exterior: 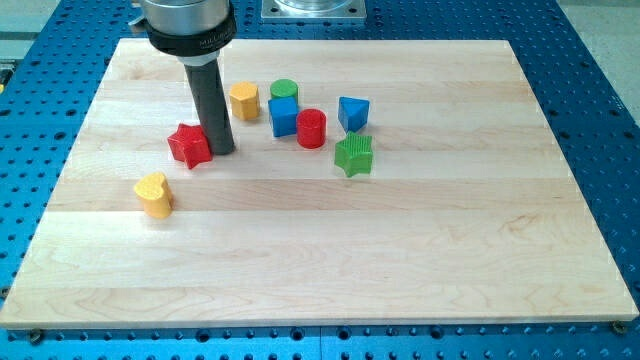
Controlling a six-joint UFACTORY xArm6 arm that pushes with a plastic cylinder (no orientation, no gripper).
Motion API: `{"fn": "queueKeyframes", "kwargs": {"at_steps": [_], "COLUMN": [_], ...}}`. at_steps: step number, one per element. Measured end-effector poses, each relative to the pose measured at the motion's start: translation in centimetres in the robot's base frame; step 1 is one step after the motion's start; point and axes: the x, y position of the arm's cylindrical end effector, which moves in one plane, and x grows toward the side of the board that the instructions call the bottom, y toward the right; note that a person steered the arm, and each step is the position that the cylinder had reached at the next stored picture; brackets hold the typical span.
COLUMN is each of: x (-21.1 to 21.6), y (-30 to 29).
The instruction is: Push the red star into the yellow heart
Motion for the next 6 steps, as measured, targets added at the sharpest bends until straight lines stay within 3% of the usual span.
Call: {"fn": "queueKeyframes", "kwargs": {"at_steps": [1, 2, 3, 6], "x": [-6.1, -4.9, -0.5, 2.4], "y": [-0.4, -1.8, -1.8, -2.9]}}
